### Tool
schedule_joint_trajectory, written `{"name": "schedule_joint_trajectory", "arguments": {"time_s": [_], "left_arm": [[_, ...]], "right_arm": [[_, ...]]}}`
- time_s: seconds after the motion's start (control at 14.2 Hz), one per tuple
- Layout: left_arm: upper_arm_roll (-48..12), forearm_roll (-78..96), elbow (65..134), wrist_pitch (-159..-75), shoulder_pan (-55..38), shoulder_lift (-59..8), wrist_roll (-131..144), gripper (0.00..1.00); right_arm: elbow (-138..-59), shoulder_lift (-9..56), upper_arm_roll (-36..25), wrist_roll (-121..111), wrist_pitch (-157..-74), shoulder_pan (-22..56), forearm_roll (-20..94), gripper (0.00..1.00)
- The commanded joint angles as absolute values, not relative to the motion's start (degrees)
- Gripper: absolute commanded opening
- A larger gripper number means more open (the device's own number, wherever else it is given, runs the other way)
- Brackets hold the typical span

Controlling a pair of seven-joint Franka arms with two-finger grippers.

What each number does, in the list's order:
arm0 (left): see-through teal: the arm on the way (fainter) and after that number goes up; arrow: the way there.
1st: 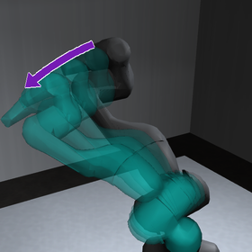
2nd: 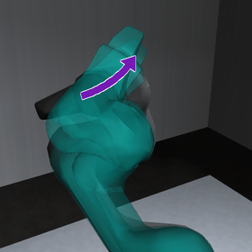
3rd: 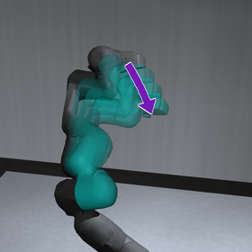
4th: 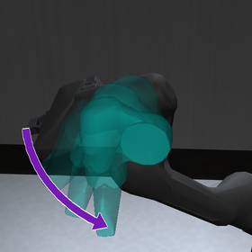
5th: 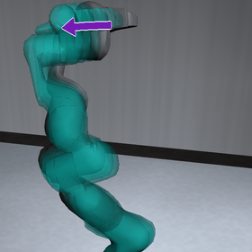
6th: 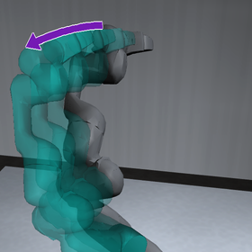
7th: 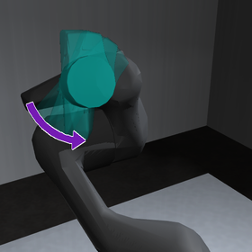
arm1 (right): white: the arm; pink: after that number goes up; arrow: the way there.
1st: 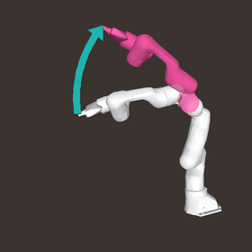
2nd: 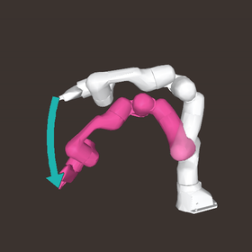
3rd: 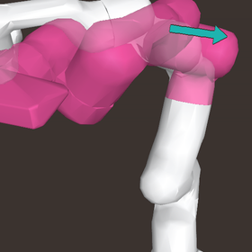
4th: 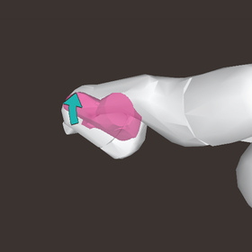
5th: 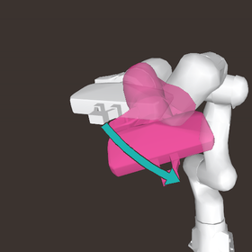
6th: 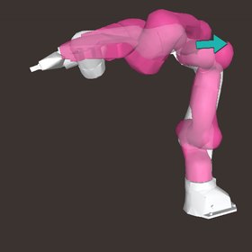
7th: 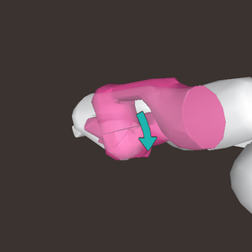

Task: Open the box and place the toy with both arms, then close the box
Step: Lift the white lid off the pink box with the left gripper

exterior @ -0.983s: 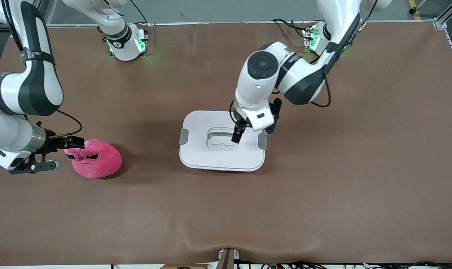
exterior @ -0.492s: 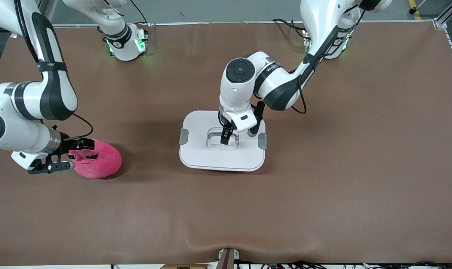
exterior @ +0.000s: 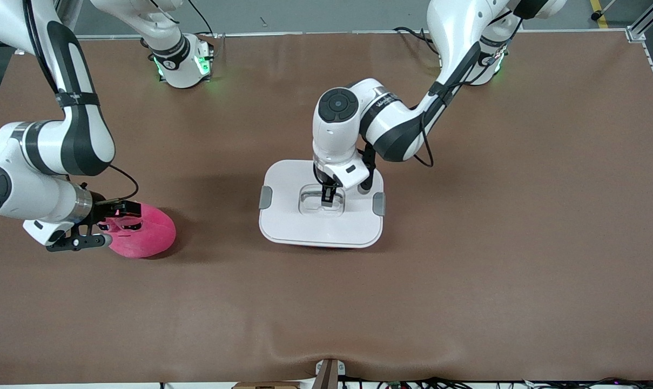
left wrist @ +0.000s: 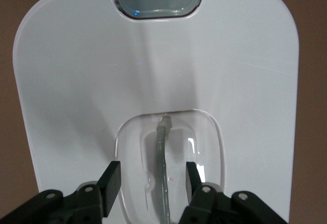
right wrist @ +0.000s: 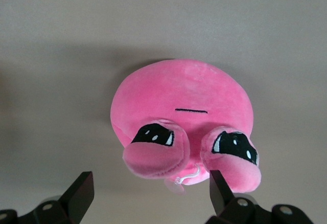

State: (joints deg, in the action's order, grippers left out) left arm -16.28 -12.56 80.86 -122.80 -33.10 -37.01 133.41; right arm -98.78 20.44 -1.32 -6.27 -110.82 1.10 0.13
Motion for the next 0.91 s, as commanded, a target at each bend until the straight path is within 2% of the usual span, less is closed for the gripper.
{"name": "schedule_joint_trajectory", "arguments": {"time_s": [0.0, 0.21, 0.42, 0.49, 0.56, 0.63, 0.84], "left_arm": [[-15.56, -13.97, 78.84, -123.40, -34.01, -38.32, 135.00, 0.53], [-15.56, -13.97, 78.84, -123.40, -34.01, -38.32, 135.00, 0.41], [-15.64, -13.45, 78.93, -123.40, -33.93, -38.15, 135.09, 0.16], [-15.64, -13.45, 78.93, -123.40, -33.93, -37.97, 135.09, 0.11], [-15.64, -13.45, 78.93, -123.40, -33.93, -37.97, 135.09, 0.09], [-15.64, -13.45, 78.93, -123.40, -34.01, -37.88, 135.09, 0.04], [-15.64, -13.27, 78.93, -123.40, -33.93, -37.53, 134.83, 0.00]], "right_arm": [[-98.79, 20.48, -0.88, -5.54, -111.36, 0.61, 1.23, 1.00], [-98.70, 20.48, -0.88, -4.39, -111.36, 0.62, 1.23, 0.76], [-98.79, 21.09, -0.88, -4.39, -111.80, 0.44, 1.23, 0.73], [-98.79, 21.09, -0.88, -4.39, -111.80, 0.35, 1.23, 0.73], [-98.88, 21.44, -0.88, -4.39, -111.88, 0.35, 1.23, 0.73], [-98.88, 21.71, -0.88, -4.39, -111.97, 0.35, 1.23, 0.71], [-98.70, 22.24, -0.88, -4.39, -112.41, 0.53, 1.23, 0.56]]}}
